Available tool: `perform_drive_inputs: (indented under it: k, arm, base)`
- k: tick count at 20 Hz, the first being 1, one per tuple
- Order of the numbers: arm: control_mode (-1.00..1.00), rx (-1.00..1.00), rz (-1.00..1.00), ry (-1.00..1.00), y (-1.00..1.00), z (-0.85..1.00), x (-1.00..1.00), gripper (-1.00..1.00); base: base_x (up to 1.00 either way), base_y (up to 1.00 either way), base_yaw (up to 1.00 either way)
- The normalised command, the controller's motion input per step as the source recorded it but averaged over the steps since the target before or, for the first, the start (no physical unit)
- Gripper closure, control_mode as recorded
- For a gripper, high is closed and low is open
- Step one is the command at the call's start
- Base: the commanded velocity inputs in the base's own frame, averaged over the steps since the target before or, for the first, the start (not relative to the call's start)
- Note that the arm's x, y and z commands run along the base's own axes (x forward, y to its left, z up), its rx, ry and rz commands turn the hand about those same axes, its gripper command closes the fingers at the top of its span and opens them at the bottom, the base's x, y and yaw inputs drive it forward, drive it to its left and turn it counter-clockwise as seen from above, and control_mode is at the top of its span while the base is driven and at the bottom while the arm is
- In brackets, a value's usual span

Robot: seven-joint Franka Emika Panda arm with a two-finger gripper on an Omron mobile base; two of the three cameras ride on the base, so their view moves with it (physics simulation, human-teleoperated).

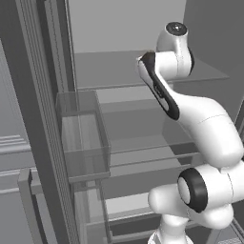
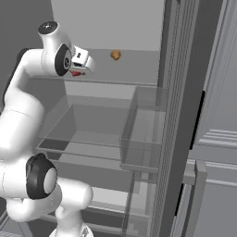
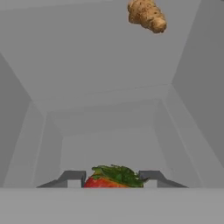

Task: Take the strawberry from the fridge and place it on top of the pancake, located on the dining counter.

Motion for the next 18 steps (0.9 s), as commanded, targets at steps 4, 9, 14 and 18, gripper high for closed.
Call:
perform_drive_inputs:
  k: [4, 9, 14, 18]
  arm:
    - [-1.0, 0.0, 0.0, -0.01, 0.01, 0.0, -1.0, 1.0]
    - [-1.0, -0.02, 0.04, 0.0, 0.02, -0.05, -1.0, 1.0]
    - [-1.0, -0.08, 0.17, 0.01, 0.0, -0.44, -1.0, 1.0]
    - [-1.0, -0.01, 0.17, 0.06, -0.04, -0.61, -1.0, 1.0]
  base:
    - [0.0, 0.0, 0.0]
    - [0.0, 0.0, 0.0]
    - [0.0, 0.0, 0.0]
    - [0.0, 0.0, 0.0]
